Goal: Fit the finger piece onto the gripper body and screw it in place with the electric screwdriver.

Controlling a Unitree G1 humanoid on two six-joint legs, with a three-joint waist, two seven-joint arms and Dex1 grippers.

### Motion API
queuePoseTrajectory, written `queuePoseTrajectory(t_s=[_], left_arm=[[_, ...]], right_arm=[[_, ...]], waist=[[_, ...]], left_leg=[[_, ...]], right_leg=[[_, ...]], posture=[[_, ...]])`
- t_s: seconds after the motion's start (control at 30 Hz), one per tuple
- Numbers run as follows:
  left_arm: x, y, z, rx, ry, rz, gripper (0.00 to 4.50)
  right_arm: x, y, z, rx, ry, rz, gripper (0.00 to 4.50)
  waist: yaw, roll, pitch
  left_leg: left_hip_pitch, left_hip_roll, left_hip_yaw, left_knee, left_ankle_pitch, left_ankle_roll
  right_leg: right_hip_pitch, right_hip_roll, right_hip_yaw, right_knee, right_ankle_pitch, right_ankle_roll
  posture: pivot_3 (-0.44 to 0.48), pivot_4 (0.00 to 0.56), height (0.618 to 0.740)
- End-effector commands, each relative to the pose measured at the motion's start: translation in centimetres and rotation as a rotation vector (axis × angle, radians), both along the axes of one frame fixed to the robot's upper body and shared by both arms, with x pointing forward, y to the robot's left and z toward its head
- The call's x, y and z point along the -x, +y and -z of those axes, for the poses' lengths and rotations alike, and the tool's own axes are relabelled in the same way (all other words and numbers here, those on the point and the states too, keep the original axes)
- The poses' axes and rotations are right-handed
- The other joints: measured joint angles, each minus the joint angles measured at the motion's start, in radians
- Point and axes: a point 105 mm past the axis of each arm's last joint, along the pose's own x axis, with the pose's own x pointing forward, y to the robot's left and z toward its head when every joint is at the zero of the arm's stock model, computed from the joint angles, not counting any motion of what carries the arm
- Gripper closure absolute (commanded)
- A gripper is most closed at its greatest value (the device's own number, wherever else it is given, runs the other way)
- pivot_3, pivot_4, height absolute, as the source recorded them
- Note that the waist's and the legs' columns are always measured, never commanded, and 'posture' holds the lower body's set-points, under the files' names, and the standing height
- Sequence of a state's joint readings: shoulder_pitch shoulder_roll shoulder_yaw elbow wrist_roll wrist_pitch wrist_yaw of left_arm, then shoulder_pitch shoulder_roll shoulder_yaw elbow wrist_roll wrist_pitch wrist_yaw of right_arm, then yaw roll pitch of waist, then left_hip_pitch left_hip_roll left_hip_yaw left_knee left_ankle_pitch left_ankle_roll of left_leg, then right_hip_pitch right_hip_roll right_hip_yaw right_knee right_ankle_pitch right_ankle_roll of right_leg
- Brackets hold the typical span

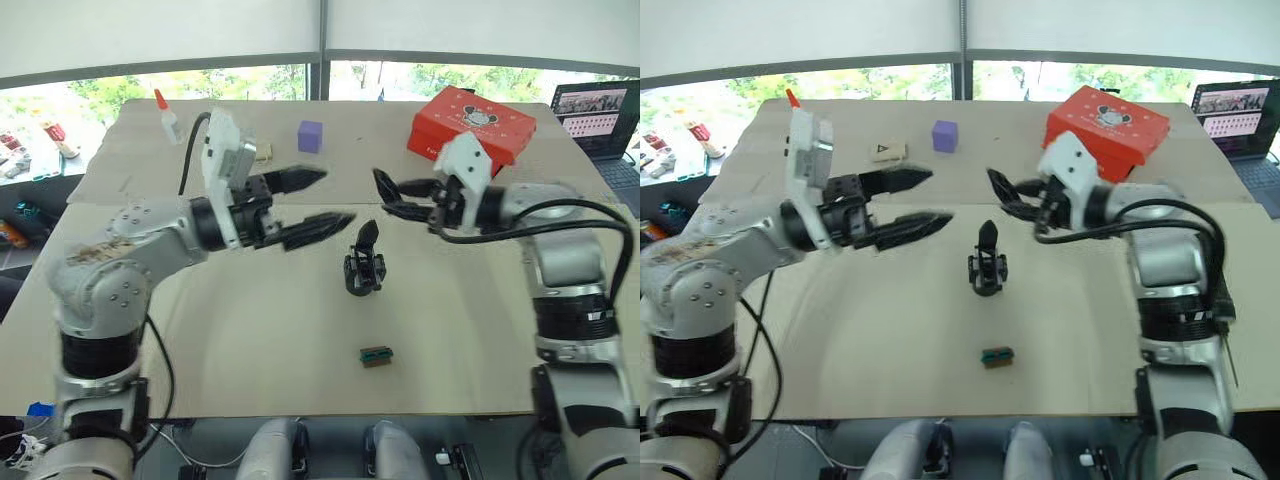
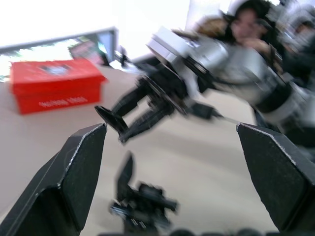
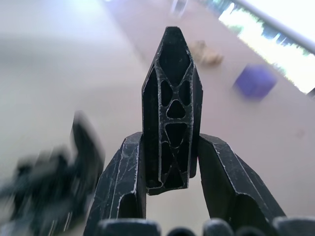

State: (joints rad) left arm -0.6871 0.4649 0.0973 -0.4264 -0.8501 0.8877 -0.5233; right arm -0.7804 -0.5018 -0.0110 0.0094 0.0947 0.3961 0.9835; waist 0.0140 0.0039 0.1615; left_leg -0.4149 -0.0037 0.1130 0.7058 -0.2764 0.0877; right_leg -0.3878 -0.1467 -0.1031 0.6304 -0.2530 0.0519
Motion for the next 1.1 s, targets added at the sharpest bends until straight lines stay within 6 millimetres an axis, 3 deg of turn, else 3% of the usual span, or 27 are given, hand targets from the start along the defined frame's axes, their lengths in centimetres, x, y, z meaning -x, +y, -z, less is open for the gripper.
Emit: queuePoseTrajectory(t_s=[0.03,0.3,0.4,0.5,0.8,0.9,1.0,1.1], left_arm=[[-2.1,0.4,-1.6,0.104,-0.041,-0.187,0.00],[-4.4,0.2,-2.0,0.191,-0.032,-0.332,0.00],[-3.9,-0.5,-1.9,0.199,-0.049,-0.281,0.79],[-3.7,-0.9,-1.3,0.206,-0.013,-0.255,2.13],[-3.4,-1.0,-0.8,0.255,0.061,-0.213,2.19],[-3.8,-0.6,-0.9,0.276,0.062,-0.249,3.05],[-4.2,-0.2,-1.0,0.305,0.088,-0.262,4.40],[-4.2,-0.3,-1.0,0.308,0.090,-0.261,4.50]], right_arm=[[0.7,1.4,-3.8,-0.068,-0.200,0.001,3.39],[1.1,3.7,-3.9,-0.069,-0.303,-0.024,3.39],[1.6,4.4,-3.3,-0.075,-0.278,-0.051,3.39],[1.9,4.8,-2.7,-0.085,-0.266,-0.054,3.39],[2.7,5.1,-2.0,-0.102,-0.234,-0.056,3.39],[2.5,4.8,-1.8,-0.100,-0.233,-0.041,3.39],[2.3,4.5,-1.4,-0.084,-0.237,-0.033,3.39],[2.3,4.3,-1.2,-0.068,-0.247,-0.030,3.39]], waist=[[0.000,0.000,0.000],[-0.009,0.000,0.000],[-0.010,0.000,0.000],[-0.011,0.000,0.000],[-0.011,0.000,0.000],[-0.011,0.000,0.000],[-0.010,0.000,0.000],[-0.011,0.000,0.000]], left_leg=[[0.000,0.000,0.000,0.000,0.000,0.000],[0.000,0.000,0.001,-0.002,0.001,-0.001],[0.001,0.000,0.001,-0.002,0.001,-0.001],[0.001,0.000,0.001,-0.003,0.001,-0.001],[0.001,0.000,0.000,-0.002,0.001,-0.001],[0.001,0.000,0.000,-0.002,0.001,-0.001],[0.001,0.000,0.000,-0.002,0.001,-0.001],[0.001,0.000,0.001,-0.002,0.001,-0.001]], right_leg=[[0.000,0.000,0.000,0.000,0.000,0.000],[-0.001,0.001,0.000,0.000,0.000,0.000],[-0.001,0.001,0.000,0.000,0.000,0.000],[-0.001,0.001,0.000,0.000,0.000,0.000],[-0.001,0.001,0.000,0.000,0.000,0.000],[-0.001,0.001,0.000,0.000,0.000,0.000],[-0.001,0.001,0.000,-0.001,0.000,0.000],[-0.001,0.001,0.000,0.000,0.000,0.000]], posture=[[0.000,0.150,0.740],[0.000,0.150,0.740],[0.000,0.150,0.740],[0.000,0.150,0.740],[0.000,0.150,0.740],[0.000,0.150,0.740],[0.000,0.150,0.740],[0.000,0.150,0.740]])
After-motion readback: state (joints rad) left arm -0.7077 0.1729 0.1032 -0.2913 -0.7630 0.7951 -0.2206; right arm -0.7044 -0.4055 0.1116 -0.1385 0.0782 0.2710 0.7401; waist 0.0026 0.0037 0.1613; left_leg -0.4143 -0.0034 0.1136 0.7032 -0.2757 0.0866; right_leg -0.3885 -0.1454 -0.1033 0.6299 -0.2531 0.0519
